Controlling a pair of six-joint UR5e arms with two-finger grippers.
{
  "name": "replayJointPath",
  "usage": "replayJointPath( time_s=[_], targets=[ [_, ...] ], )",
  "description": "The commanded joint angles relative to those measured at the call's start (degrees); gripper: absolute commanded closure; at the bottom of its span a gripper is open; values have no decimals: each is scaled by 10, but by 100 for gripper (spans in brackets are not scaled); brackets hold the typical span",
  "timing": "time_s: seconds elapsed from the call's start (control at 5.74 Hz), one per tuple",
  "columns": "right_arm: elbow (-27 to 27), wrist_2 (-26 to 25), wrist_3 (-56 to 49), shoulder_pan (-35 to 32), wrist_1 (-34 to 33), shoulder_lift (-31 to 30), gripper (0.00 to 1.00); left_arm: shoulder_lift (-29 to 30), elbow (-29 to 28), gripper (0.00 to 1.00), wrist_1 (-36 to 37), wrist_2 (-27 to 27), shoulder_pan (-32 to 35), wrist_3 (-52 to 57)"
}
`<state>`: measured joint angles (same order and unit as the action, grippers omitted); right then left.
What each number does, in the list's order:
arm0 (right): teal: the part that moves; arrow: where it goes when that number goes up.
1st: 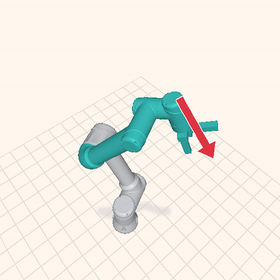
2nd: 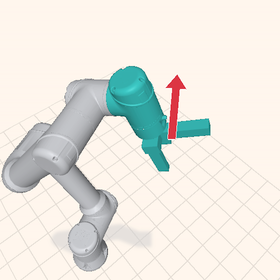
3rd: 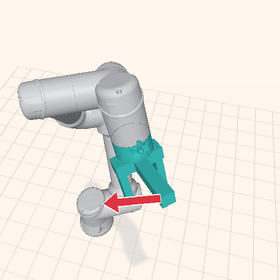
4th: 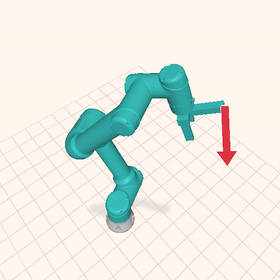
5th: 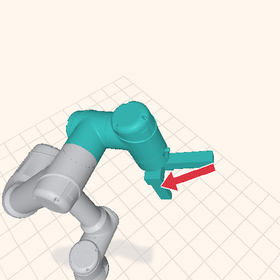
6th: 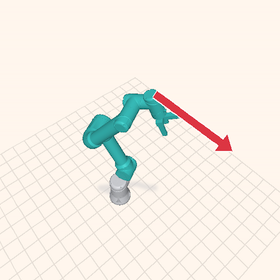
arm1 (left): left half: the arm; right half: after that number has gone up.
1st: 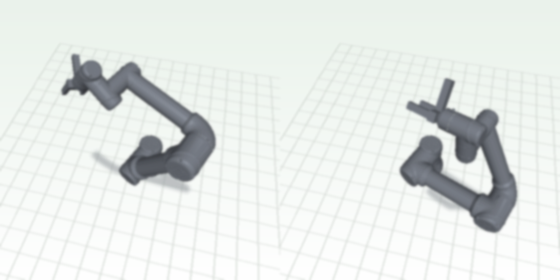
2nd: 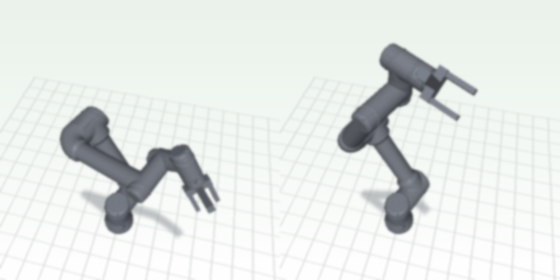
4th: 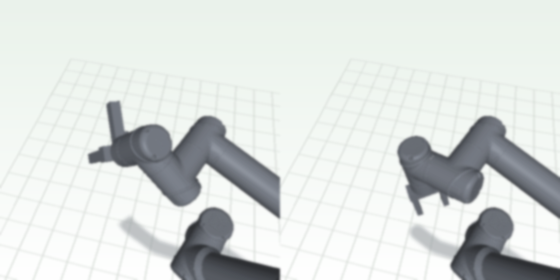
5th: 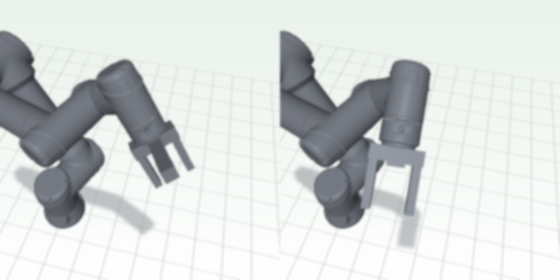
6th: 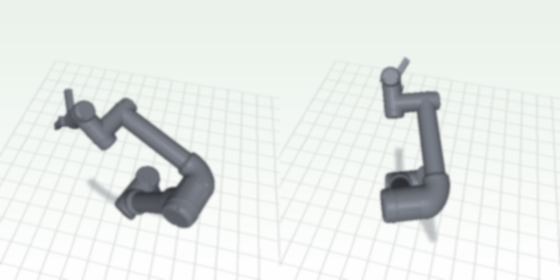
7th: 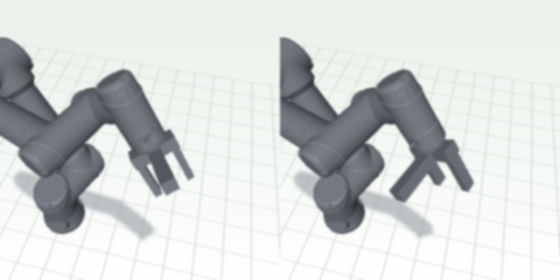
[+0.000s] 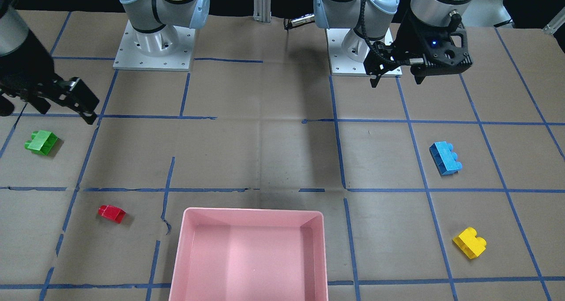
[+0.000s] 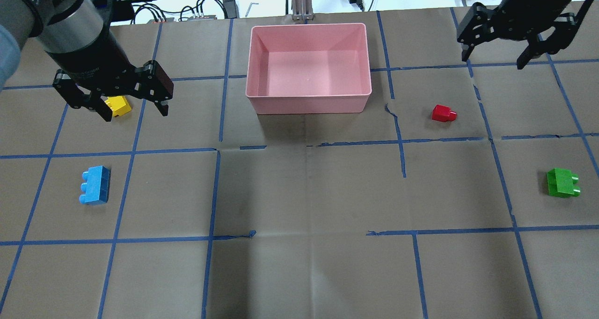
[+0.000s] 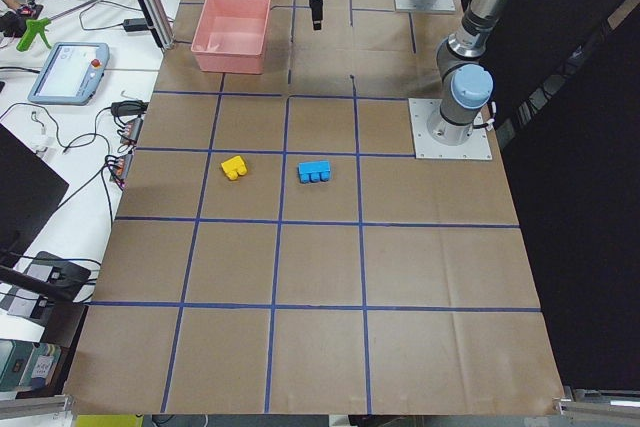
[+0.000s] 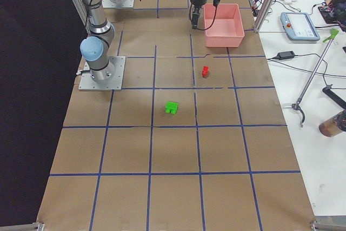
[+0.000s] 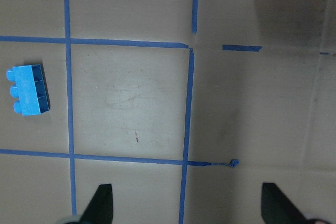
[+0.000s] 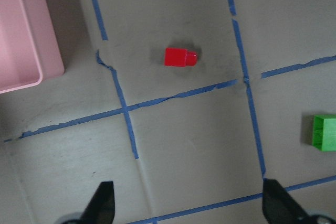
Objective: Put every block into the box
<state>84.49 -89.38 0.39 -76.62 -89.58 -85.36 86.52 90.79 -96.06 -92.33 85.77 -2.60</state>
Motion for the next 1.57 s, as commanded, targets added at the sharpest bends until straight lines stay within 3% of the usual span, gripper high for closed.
replayJointPath(
  time_s=[0.0,0.17,0.35,0.52,0.7,0.87,1.05,1.22,1.39],
  targets=[
    [1,-1,-142,125,-12,8,0,-20,17,0,-9,-14,-108,52],
    [2,-3,-178,177,-12,18,0,-15,25,0,-1,-12,-192,161],
    [7,-4,-208,234,-10,20,0,-2,50,0,2,-11,-246,170],
    [11,-4,-210,274,-7,20,0,38,98,11,141,-9,-283,182],
    [37,-4,-209,288,-8,11,1,86,129,5,260,-14,-304,242],
    [87,-4,-205,290,-37,-5,1,130,131,1,271,-17,-344,298],
    [148,-4,-204,304,-107,-4,1,188,128,1,321,-13,-370,336],
    [209,-3,-203,330,-156,-2,1,232,139,1,384,-6,-365,330],
    [252,-4,-210,332,-233,4,1,247,140,1,387,11,-352,299]
  ],
)
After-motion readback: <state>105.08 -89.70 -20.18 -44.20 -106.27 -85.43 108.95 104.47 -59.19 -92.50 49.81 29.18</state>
